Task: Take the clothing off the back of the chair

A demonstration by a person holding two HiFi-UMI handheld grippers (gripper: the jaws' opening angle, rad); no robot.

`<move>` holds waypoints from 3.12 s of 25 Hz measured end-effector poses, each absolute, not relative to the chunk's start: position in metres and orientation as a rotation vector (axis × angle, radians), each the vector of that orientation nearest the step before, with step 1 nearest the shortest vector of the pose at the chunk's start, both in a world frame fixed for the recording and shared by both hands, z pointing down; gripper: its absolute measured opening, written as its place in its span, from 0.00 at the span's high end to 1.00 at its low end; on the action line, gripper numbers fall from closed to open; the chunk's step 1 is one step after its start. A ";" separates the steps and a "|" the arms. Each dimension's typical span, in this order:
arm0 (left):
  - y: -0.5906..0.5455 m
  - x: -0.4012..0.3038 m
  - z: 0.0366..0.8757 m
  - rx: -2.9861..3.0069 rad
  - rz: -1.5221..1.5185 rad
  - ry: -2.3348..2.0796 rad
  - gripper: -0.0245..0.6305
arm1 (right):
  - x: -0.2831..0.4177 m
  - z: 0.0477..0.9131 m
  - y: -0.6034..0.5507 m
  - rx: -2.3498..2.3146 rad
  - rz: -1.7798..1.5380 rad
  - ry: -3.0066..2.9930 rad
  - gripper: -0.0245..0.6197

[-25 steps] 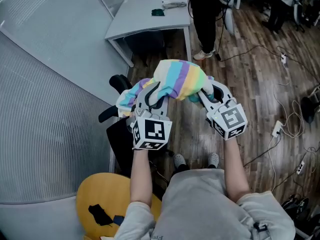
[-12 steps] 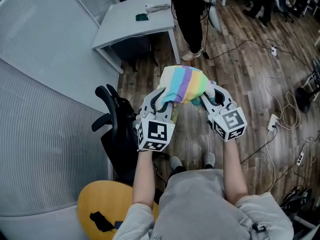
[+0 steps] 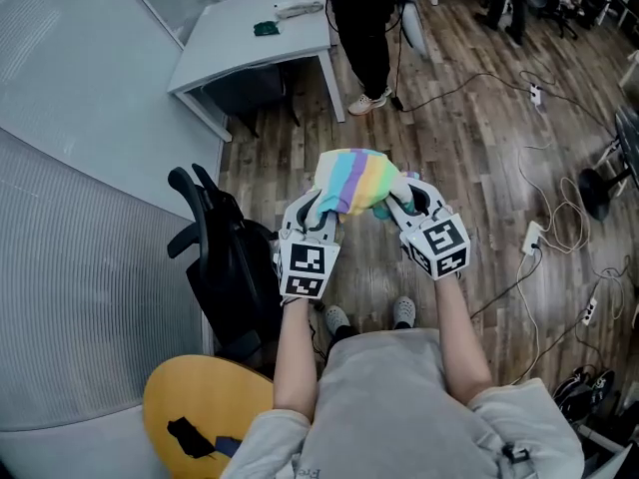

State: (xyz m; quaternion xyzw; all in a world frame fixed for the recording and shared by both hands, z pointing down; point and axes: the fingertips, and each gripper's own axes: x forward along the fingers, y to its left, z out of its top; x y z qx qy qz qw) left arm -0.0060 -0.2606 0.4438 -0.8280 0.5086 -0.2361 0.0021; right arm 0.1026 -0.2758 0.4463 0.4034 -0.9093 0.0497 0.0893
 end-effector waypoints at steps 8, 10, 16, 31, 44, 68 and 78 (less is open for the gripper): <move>-0.240 -0.002 0.496 -2.646 -0.777 1.754 0.85 | 0.106 0.493 -0.263 1.059 0.216 -2.668 0.81; -0.233 -0.002 0.506 -2.649 -0.783 1.787 0.85 | 0.105 0.502 -0.258 1.020 0.225 -2.666 0.81; -0.212 -0.001 0.531 -2.649 -0.802 1.899 0.85 | 0.103 0.525 -0.247 0.898 0.247 -2.667 0.81; -0.163 -0.004 0.586 -2.654 -0.835 2.128 0.85 | 0.093 0.581 -0.210 0.679 0.336 -2.619 0.81; -0.144 -0.014 0.600 -2.651 -0.823 2.193 0.85 | 0.082 0.592 -0.194 0.625 0.342 -2.605 0.81; -0.127 -0.015 0.599 -2.640 -0.807 2.219 0.85 | 0.080 0.589 -0.179 0.605 0.312 -2.605 0.82; -0.121 -0.016 0.597 -2.629 -0.811 2.228 0.85 | 0.077 0.587 -0.174 0.600 0.315 -2.617 0.83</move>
